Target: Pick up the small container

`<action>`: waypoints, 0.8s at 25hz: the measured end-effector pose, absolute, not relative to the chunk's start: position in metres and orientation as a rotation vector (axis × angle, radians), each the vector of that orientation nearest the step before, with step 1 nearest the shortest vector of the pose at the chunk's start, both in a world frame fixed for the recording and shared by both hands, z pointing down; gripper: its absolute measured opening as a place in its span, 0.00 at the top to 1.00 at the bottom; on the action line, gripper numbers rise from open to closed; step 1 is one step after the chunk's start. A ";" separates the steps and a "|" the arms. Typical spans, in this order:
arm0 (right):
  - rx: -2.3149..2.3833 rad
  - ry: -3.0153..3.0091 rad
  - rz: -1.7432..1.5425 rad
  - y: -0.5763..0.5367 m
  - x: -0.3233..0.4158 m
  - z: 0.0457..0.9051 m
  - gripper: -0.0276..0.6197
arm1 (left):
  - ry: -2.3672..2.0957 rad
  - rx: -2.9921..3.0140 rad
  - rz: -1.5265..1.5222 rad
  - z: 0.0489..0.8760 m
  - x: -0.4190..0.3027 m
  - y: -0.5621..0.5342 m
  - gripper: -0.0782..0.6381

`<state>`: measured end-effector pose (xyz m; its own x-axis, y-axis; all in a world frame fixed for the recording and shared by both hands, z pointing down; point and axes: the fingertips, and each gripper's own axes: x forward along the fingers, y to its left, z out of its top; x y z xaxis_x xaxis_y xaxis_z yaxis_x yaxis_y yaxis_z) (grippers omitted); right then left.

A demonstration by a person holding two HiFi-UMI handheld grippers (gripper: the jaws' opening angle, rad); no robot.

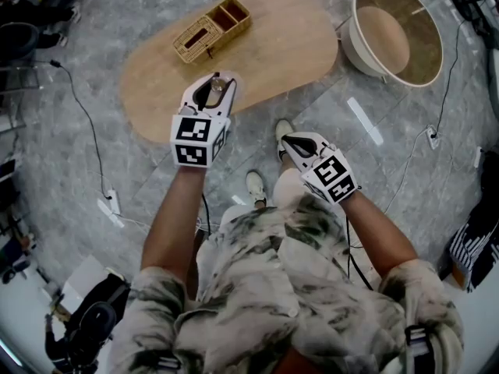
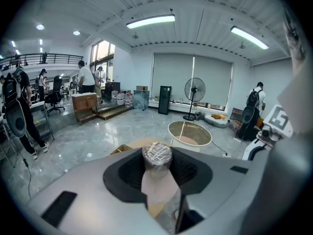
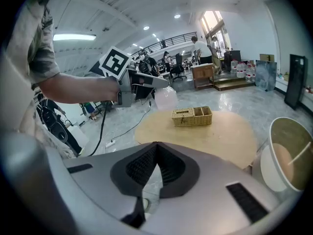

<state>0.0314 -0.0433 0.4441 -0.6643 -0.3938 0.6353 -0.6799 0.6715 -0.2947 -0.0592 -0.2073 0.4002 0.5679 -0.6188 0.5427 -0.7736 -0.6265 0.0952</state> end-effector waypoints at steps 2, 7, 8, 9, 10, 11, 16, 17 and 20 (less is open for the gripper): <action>0.827 -2.348 0.712 -0.045 0.034 0.445 0.93 | -1.142 2.478 0.672 0.402 -0.058 -0.209 0.68; 0.823 -2.340 0.717 -0.050 0.039 0.451 0.93 | -1.143 2.470 0.672 0.409 -0.054 -0.213 0.68; 0.822 -2.339 0.718 -0.052 0.039 0.452 0.93 | -1.144 2.468 0.673 0.411 -0.053 -0.214 0.68; 0.820 -2.338 0.720 -0.053 0.040 0.453 0.93 | -1.145 2.464 0.672 0.413 -0.052 -0.215 0.68; 0.817 -2.337 0.722 -0.054 0.041 0.454 0.93 | -1.146 2.461 0.672 0.415 -0.051 -0.217 0.68; 0.815 -2.336 0.725 -0.056 0.042 0.456 0.93 | -1.148 2.457 0.672 0.417 -0.051 -0.218 0.68; 0.798 -2.327 0.734 -0.062 0.046 0.462 0.93 | -1.153 2.439 0.677 0.427 -0.048 -0.223 0.68; 0.794 -2.325 0.735 -0.063 0.047 0.463 0.93 | -1.155 2.435 0.678 0.429 -0.048 -0.224 0.68; 0.784 -2.321 0.737 -0.070 0.049 0.468 0.93 | -1.160 2.424 0.684 0.437 -0.047 -0.228 0.68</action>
<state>0.0495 -0.0702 0.4677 -0.6623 -0.3512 0.6619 -0.6688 0.6754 -0.3109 -0.0472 -0.2278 0.4367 0.5443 -0.6178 0.5675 -0.7956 -0.5947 0.1157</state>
